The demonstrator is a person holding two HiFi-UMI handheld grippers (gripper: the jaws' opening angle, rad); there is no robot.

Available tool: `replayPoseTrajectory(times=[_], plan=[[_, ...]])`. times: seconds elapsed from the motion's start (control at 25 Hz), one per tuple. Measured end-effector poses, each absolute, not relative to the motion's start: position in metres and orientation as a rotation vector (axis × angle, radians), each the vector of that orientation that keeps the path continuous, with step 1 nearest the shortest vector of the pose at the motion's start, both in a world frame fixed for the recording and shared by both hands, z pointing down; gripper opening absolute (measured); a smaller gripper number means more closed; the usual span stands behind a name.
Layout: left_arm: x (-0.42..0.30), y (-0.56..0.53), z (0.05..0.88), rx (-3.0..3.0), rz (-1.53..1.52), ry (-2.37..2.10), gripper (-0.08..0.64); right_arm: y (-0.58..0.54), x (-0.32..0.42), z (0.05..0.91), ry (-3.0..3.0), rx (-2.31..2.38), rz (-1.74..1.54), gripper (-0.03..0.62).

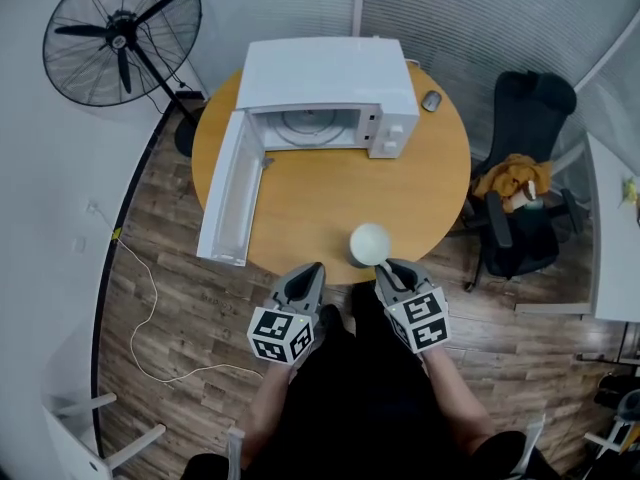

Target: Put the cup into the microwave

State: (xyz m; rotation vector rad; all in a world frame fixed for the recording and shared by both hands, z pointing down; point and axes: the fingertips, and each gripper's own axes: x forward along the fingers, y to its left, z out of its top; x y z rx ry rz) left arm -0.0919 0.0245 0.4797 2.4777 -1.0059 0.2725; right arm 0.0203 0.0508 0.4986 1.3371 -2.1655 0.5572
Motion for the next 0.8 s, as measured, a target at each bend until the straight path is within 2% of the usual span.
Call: replayPoseTrajectory(times=[0.8], plan=[[-0.094,-0.054,0.485,2.414,0.330,-1.135,-0.005,-0.063,0.007,0.515,-2.215,1.223,0.552,0.057]])
